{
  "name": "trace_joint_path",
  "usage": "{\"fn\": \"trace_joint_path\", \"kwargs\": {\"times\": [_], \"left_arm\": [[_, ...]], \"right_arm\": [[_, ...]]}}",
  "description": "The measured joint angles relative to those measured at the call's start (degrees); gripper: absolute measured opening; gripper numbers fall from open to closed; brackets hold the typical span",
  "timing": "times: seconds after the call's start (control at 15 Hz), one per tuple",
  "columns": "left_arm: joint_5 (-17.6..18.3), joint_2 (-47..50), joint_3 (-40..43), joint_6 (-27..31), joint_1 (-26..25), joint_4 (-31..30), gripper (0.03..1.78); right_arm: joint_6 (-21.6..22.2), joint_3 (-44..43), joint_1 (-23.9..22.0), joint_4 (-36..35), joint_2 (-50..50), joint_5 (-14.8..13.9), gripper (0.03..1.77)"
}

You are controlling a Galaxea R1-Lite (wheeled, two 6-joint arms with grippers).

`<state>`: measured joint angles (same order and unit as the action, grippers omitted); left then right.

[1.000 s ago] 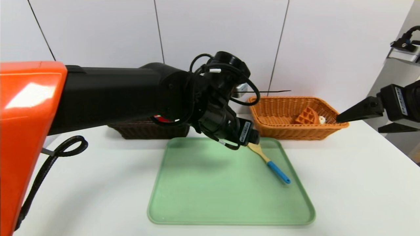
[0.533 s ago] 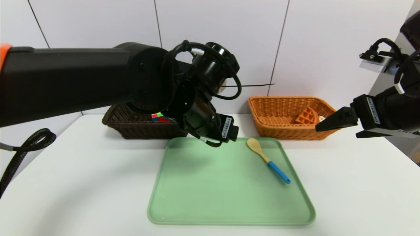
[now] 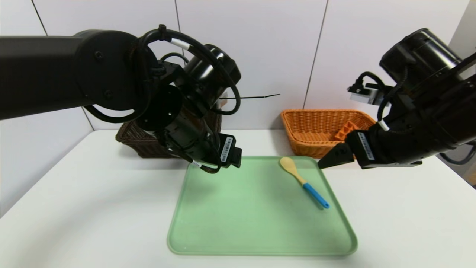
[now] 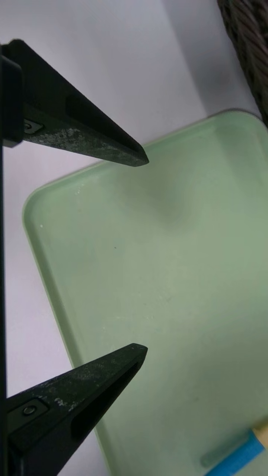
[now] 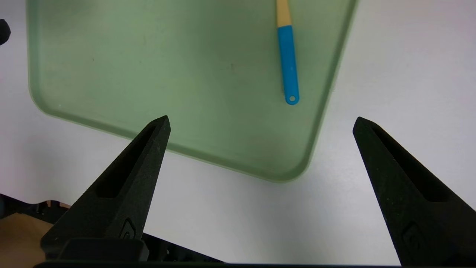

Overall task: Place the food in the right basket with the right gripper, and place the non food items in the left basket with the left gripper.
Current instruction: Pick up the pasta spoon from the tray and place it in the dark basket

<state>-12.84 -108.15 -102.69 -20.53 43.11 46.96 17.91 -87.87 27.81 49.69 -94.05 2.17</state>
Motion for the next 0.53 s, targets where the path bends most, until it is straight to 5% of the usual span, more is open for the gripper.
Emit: {"fn": "trace_joint_path", "kwargs": {"times": [0.53], "left_arm": [[-0.4, 6.6, 11.8, -2.9, -1.2, -0.5, 1.69]], "right_arm": [[-0.1, 0.9, 2.6, -1.8, -8.1, -1.3, 1.7]]}}
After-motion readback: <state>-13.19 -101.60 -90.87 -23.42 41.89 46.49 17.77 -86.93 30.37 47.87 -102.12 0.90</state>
